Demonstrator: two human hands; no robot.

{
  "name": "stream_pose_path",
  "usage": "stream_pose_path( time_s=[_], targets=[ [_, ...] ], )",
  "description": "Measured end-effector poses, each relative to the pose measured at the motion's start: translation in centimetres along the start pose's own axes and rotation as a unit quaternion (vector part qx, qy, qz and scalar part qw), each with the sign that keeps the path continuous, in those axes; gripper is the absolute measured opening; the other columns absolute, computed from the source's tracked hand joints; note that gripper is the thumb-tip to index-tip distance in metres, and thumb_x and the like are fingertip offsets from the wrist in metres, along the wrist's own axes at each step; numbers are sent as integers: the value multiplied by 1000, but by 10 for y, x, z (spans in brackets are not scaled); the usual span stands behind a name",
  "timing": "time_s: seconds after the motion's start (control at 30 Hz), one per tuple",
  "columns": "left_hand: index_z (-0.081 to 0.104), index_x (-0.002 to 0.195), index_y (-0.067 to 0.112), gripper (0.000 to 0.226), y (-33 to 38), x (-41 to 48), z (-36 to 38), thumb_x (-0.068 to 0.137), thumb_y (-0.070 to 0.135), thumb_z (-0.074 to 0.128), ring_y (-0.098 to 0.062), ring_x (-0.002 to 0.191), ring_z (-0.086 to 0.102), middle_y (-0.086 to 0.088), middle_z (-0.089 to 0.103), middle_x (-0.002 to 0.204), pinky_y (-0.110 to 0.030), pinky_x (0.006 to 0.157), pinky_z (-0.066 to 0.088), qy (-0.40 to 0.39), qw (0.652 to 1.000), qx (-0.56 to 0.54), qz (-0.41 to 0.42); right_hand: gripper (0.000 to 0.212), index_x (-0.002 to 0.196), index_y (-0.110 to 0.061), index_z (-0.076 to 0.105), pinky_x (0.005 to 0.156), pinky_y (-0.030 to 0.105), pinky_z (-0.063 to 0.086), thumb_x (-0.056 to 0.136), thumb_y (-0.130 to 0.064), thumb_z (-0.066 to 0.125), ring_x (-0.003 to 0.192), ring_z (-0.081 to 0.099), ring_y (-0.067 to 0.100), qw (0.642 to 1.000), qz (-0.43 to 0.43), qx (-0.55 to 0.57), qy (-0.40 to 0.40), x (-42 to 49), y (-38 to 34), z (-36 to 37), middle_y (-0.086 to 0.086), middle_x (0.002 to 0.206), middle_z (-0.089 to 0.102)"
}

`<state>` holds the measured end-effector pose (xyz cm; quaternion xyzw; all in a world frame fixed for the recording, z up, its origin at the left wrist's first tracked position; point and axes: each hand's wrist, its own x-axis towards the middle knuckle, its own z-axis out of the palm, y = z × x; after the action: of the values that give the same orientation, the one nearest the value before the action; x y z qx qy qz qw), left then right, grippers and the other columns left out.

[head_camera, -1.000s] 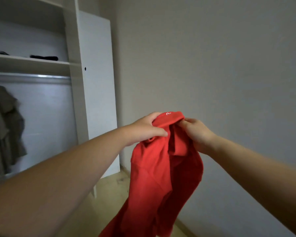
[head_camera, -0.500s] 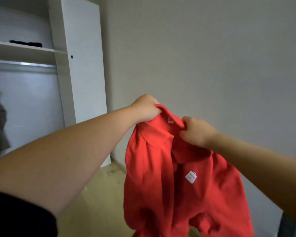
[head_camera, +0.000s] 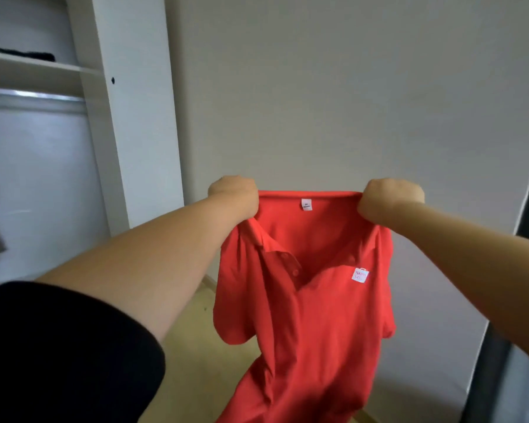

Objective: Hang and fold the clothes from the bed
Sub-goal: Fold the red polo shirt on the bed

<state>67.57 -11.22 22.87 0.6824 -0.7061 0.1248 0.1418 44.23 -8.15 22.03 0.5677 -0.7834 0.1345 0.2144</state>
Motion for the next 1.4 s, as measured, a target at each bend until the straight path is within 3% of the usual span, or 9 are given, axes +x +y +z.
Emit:
stream_pose_path(
  time_s=[0.2, 0.37, 0.5, 0.67, 0.87, 0.97, 1.03, 1.13, 1.4],
  targets=[
    [51, 78, -6, 34, 11, 11, -10, 96, 6, 24, -14, 29, 54, -13, 57, 39, -16, 36, 42, -188, 889, -401, -117, 31, 62, 1, 43, 30, 16, 36, 88, -4, 29, 21, 44, 21, 910, 126, 361, -163, 7, 2, -10, 11, 32, 48],
    [30, 145, 13, 65, 25, 24, -9, 84, -9, 38, -34, 87, 70, -14, 57, 126, -41, 80, 57, 95, 776, -617, -90, 27, 79, 10, 57, 53, 36, 57, 79, -6, 35, 52, 66, 31, 787, 206, 580, 28, 16, 0, -11, 19, 57, 64],
    [43, 137, 16, 61, 29, 30, -18, 81, -7, 32, -27, 60, 69, -11, 67, 91, -28, 55, 54, 121, 823, -555, -29, 28, 96, -7, 53, 77, 37, 45, 74, 0, 39, 92, 61, 37, 831, 168, 485, 215, 22, 3, -19, 21, 100, 65],
    [51, 79, -5, 35, 16, 11, -11, 95, 3, 21, -11, 31, 54, -10, 60, 43, -11, 29, 33, -212, 863, -452, -77, 32, 79, 9, 47, 55, 32, 50, 92, -6, 22, 37, 61, 27, 878, 144, 415, -188, 17, 18, -14, 19, 48, 62],
    [45, 123, -1, 34, 40, 4, 29, 98, 7, 23, -19, 38, 61, -22, 70, 79, -17, 32, 42, -91, 715, -682, -123, 33, 80, 9, 65, 65, 43, 59, 82, -7, 37, 67, 69, 36, 865, 194, 459, -62, 13, 14, 20, 24, 71, 69],
    [56, 98, 2, 41, 39, -8, 41, 102, 25, 22, -25, 53, 69, -26, 66, 112, -19, 37, 45, -271, 730, -617, -112, 39, 77, 15, 51, 35, 34, 51, 94, -9, 26, 41, 59, 32, 798, 223, 514, -221, 0, 15, 32, 26, 57, 60],
    [55, 102, 1, 50, 37, -13, 53, 103, 35, 19, -28, 67, 71, -24, 64, 115, -22, 42, 50, -361, 723, -582, -86, 36, 72, 15, 49, 51, 44, 57, 92, -5, 27, 51, 61, 36, 784, 247, 539, -187, -1, 21, 41, 27, 61, 61],
    [49, 118, 20, 30, 52, -11, 69, 103, 31, 25, -26, 101, 64, -9, 61, 115, -35, 80, 50, -234, 740, -625, -80, 28, 104, 11, 53, 85, 49, 51, 87, -3, 36, 92, 63, 44, 816, 258, 518, 5, -6, 24, 54, 31, 100, 65],
    [35, 142, 31, 41, 88, -14, 77, 101, 30, 34, -22, 124, 47, 0, 49, 135, -44, 106, 37, -77, 720, -686, -72, 33, 122, 1, 35, 81, 40, 43, 91, -9, 38, 98, 60, 42, 831, 219, 497, 120, -13, 29, 55, 29, 107, 60]
  ],
)
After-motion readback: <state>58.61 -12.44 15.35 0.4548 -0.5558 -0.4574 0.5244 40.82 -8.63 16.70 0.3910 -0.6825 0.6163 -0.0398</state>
